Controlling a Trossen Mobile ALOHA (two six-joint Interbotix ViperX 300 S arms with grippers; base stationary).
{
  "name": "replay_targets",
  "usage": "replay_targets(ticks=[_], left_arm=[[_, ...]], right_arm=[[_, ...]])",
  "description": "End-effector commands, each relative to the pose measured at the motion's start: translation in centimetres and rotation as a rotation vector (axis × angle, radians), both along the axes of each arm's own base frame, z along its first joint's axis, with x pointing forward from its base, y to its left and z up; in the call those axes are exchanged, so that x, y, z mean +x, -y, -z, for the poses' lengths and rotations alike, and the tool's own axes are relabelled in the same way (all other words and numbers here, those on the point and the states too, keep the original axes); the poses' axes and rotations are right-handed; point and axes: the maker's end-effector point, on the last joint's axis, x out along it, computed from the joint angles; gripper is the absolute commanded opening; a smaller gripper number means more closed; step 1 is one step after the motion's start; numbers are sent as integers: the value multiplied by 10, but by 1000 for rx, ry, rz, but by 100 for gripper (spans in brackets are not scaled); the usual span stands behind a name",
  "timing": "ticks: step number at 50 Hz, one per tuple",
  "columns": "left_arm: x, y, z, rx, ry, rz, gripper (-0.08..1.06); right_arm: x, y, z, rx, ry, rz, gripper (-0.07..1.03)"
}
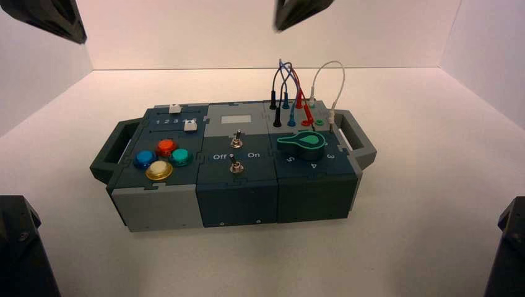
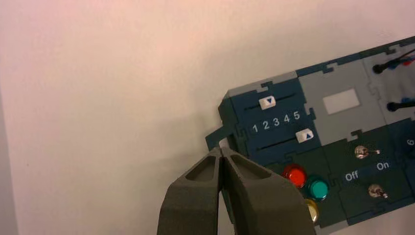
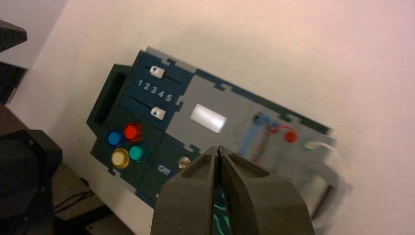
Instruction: Move the top slider to position 1.
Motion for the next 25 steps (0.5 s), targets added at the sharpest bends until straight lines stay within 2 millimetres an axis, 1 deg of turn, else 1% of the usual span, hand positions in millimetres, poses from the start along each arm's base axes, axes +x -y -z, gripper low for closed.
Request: replay_targets(ticks=[1, 9, 17, 25], left_arm=[[8, 2, -3, -3, 1, -1, -3], [9, 2, 3, 1, -25, -1, -3], [10, 2, 1, -1, -14, -1, -3], [11, 2, -4, -2, 9, -1, -3]], right_arm=[[9, -33, 1, 26, -31, -23, -2], [15, -60, 15, 21, -83, -46, -2], [19, -83, 29, 12, -122, -67, -2], [27, -98, 45, 0, -161, -71, -2]])
